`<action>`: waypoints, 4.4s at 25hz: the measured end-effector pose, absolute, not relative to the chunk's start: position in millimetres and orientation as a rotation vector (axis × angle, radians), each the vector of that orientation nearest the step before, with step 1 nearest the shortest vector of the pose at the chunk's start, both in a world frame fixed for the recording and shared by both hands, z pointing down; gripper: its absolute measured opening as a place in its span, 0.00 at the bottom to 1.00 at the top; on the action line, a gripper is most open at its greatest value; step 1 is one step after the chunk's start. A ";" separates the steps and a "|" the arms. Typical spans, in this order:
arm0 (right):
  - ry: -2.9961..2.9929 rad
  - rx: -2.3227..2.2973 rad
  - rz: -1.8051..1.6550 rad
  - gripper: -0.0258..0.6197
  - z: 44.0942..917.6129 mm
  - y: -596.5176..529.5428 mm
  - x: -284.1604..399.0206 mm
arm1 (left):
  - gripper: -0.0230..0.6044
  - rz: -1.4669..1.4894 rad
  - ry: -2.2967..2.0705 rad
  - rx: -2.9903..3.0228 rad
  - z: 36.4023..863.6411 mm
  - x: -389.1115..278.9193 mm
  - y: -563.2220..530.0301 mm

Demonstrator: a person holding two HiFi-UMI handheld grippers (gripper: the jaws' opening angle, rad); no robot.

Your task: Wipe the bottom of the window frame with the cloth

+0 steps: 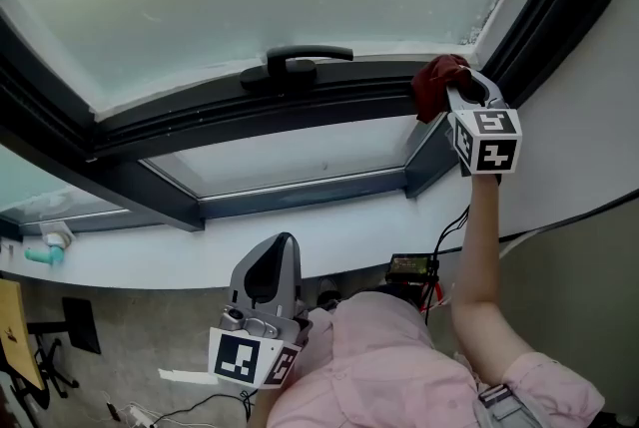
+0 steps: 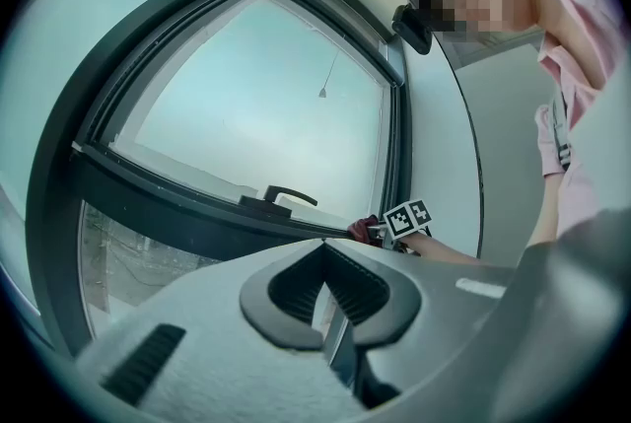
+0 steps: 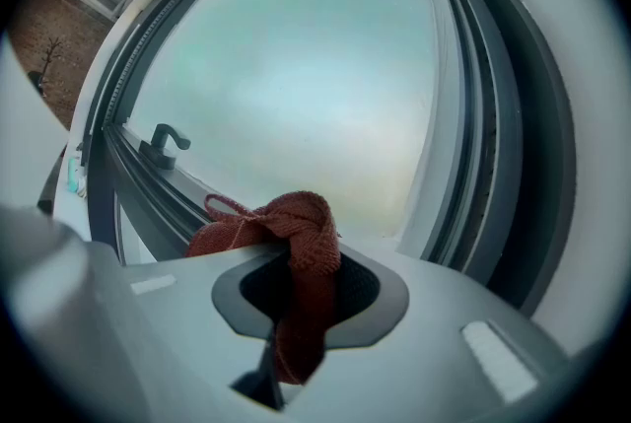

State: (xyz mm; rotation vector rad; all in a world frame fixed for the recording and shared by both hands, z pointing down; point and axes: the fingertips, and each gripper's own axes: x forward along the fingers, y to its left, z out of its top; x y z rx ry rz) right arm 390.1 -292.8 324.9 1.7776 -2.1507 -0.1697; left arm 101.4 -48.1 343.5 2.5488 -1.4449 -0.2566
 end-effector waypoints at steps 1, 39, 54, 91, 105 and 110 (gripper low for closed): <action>-2.146 1.787 -0.163 0.14 325.1 -292.9 394.5 | 0.04 -0.248 -1.442 2.544 345.3 100.8 -47.9; -2.093 1.861 -0.169 0.14 323.3 -295.1 419.5 | 0.04 0.232 -1.322 2.788 361.7 113.8 -43.4; -2.103 1.998 -0.204 0.15 316.9 -286.7 433.8 | 0.04 0.132 -1.216 2.799 365.3 125.2 -37.3; -1.934 1.760 -0.665 0.14 331.2 -236.5 120.7 | 0.04 0.002 -0.968 2.845 353.7 -25.5 -36.2; -1.874 1.837 -0.585 0.14 334.3 -236.6 130.8 | 0.04 -0.125 -0.914 2.886 336.7 -41.3 -42.3; -1.859 1.875 -0.526 0.14 334.5 -238.4 143.1 | 0.04 -0.176 -0.904 2.890 329.4 -41.4 -46.2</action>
